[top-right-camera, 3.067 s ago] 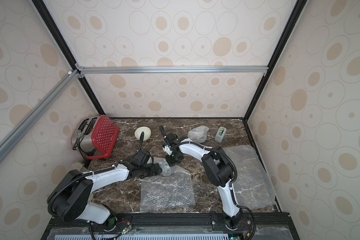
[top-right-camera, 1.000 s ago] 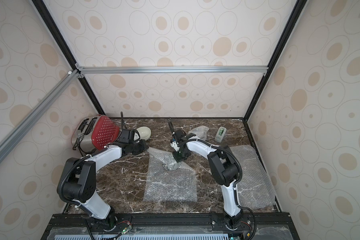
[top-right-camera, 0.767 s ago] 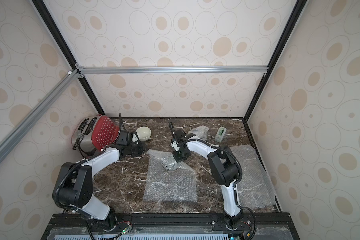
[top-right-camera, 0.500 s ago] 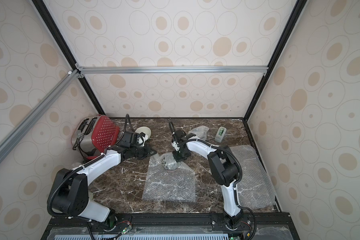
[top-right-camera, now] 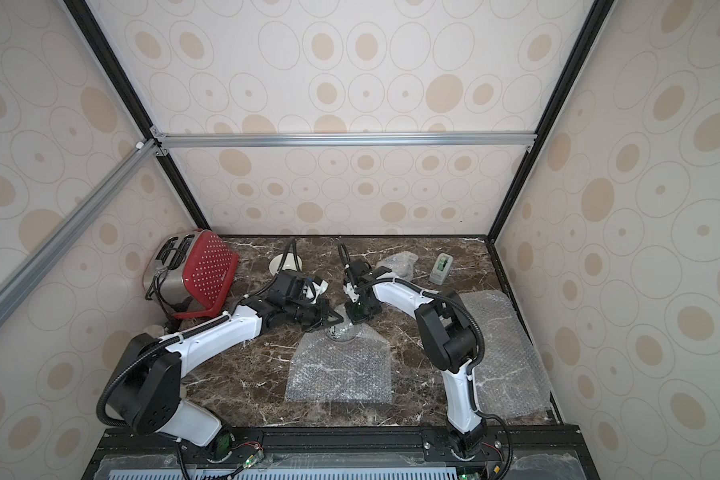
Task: Wrap bowls in bubble wrap
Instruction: Wrap the bowl in bubble wrap.
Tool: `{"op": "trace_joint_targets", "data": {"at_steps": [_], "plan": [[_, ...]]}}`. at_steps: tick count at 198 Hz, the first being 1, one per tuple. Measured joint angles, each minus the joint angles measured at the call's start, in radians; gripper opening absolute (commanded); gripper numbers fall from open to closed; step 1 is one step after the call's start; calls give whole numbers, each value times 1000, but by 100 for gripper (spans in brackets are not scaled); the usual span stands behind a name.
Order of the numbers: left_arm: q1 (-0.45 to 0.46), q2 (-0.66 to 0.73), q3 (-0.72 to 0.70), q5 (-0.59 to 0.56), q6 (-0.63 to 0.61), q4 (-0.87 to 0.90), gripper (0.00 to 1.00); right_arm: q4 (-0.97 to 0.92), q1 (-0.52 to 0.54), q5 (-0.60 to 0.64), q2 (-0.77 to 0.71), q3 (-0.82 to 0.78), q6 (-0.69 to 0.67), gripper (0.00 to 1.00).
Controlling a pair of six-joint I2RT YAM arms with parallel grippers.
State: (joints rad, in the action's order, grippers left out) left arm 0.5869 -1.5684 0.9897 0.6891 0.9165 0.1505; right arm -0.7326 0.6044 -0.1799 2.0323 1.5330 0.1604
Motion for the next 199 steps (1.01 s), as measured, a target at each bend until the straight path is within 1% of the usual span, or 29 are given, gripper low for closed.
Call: {"op": "trace_joint_targets", "data": {"at_steps": [32,124,154,159,164,177,199], "plan": [[34,-87,0,-3,18,-48,0,5,-1,-2,0,-4,3,2],[39,-274,30,-23,-16,-112,0,15,-1,-11,-2,-13,0,4],[37,-283,24,-22,-17,-135,0,15,-4,-11,-6,-14,-4,12],[37,-283,21,-22,-17,-140,0,17,-5,-13,-8,-18,-4,15],[37,-283,18,-22,-17,-144,0,18,-5,-14,-10,-20,-4,20],[37,-283,9,-22,-17,-154,0,18,-10,-28,-18,-25,2,28],[37,-280,0,-23,-17,-164,0,22,-29,-62,-43,-25,7,35]]}}
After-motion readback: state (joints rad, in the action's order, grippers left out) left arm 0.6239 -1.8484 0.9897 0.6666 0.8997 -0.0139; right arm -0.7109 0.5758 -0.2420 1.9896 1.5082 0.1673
